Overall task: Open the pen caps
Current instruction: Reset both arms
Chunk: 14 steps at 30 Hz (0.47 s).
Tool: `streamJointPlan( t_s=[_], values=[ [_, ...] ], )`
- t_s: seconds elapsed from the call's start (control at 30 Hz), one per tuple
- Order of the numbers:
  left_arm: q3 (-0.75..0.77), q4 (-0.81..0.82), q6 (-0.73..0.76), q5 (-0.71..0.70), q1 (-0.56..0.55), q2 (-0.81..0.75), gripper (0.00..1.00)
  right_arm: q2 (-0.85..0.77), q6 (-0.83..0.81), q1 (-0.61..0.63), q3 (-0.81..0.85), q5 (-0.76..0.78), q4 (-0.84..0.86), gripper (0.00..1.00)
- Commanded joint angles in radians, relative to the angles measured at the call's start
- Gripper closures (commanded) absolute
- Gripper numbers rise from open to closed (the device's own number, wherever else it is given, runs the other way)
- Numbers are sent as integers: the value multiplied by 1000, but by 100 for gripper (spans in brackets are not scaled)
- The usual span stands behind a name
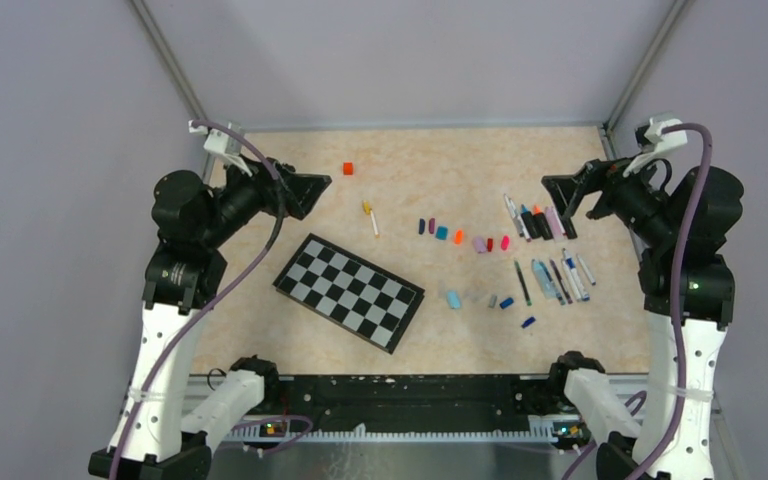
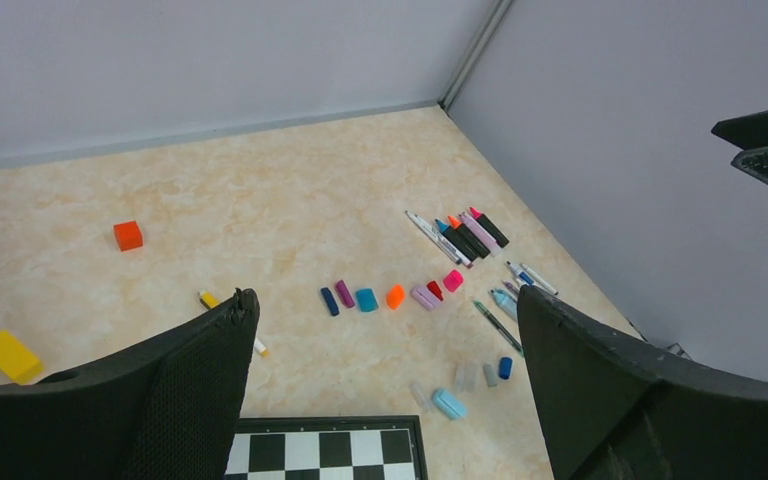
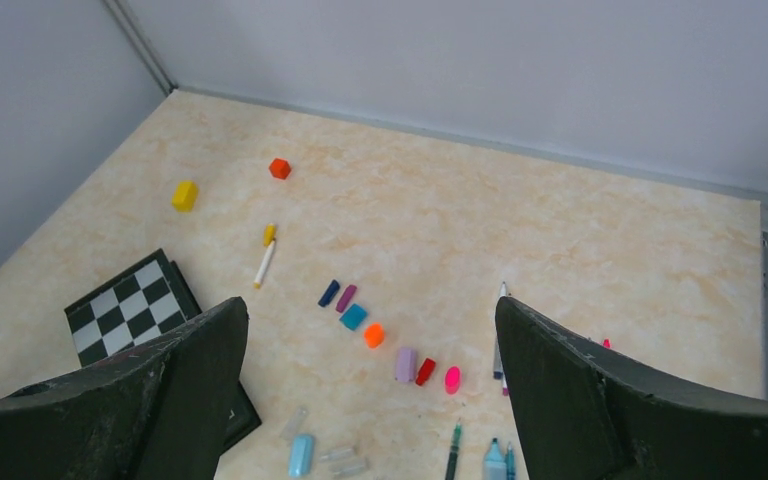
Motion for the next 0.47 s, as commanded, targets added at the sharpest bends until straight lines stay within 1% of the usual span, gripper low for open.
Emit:
streamJointPlan(
  t_s=[0.0, 0.2, 0.43],
  values=[
    [18, -29, 27, -25, 4, -16, 1, -16, 65, -29, 18, -22, 34, 9],
    [-3, -33, 32, -39, 4, -27, 1, -3, 57, -53, 49, -74, 27, 9],
    [-46, 1, 12, -19, 4, -46, 1, -22, 19, -55, 22, -69, 23, 9]
  ],
)
